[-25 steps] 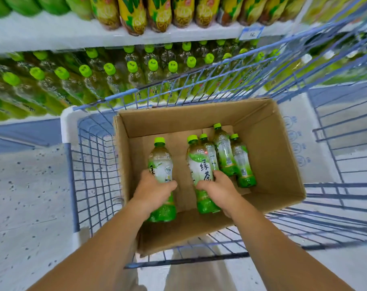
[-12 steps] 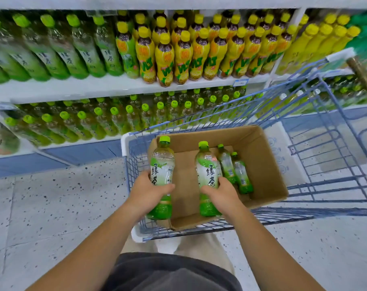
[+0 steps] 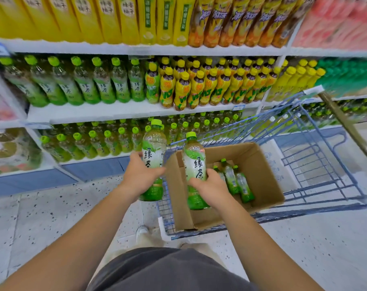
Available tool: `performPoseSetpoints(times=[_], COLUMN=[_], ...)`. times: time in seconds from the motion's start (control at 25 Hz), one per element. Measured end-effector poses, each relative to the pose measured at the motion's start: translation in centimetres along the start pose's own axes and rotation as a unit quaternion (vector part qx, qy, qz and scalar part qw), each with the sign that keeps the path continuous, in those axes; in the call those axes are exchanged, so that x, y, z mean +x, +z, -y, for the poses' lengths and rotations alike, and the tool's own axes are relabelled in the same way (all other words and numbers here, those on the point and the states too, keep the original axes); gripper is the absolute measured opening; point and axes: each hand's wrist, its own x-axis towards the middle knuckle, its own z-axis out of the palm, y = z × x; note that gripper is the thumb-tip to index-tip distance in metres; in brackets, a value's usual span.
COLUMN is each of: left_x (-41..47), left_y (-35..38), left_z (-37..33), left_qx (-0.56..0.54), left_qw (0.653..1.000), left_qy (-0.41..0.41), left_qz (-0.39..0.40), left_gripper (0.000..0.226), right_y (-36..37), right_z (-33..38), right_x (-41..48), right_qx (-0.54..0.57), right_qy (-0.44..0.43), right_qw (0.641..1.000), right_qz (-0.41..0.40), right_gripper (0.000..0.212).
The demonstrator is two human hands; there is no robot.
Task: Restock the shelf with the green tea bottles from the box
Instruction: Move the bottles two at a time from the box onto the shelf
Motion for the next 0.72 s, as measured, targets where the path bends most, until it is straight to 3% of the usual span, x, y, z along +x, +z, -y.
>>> performPoseSetpoints(times=[0.24, 0.72], left_x=[-2.4, -3.1], left_y=[-5.8, -22.8], left_z=[-0.9, 0.4], left_qx=[-0.084, -0.08], left_qw=[0.995, 0.977], left_qy=[0.023, 0.068], left_qz=[-0.055, -0.183], left_gripper=[0.085, 0.072], right_y=[3.3, 17.7], right_z=[5.2, 15.8], right_x=[-1.7, -4.1], right_qx=[-0.02, -0.044], right_qy=[-0.096, -0.199], right_qw=[0.995, 0.975], right_qz=[0.035, 0.087], right_gripper=[0.022, 0.033])
